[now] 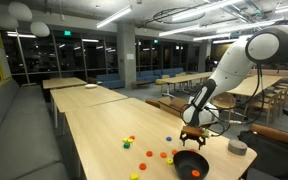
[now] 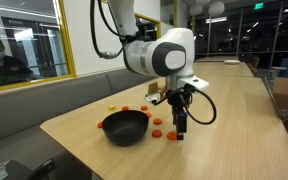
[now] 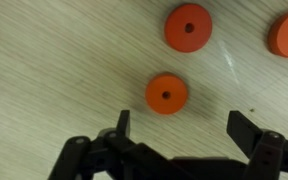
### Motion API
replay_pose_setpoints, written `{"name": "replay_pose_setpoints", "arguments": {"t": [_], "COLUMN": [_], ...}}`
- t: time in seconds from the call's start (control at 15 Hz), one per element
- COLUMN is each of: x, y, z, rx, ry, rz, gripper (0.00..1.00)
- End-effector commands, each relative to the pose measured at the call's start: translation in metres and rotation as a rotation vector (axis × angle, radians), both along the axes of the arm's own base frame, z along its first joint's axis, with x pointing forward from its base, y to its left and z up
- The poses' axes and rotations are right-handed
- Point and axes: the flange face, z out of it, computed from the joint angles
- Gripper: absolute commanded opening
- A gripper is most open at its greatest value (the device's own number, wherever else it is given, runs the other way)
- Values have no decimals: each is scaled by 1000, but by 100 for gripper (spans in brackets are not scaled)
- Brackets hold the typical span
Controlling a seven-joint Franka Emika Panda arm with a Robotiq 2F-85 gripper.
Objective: Place three orange rings inside the black bowl
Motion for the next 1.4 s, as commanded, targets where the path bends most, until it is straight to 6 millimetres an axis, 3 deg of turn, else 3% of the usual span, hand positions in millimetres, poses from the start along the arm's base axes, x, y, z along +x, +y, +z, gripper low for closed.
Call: {"name": "replay_pose_setpoints", "arguments": {"t": [0.0, 1.27, 1.33], "x": [-3, -16, -16], "y": [0, 11, 12], "z": [5, 1, 1], "rx": [11, 21, 21], "ry": [2, 21, 19], "rz": [-5, 0, 1], "gripper": [100, 100, 75]}}
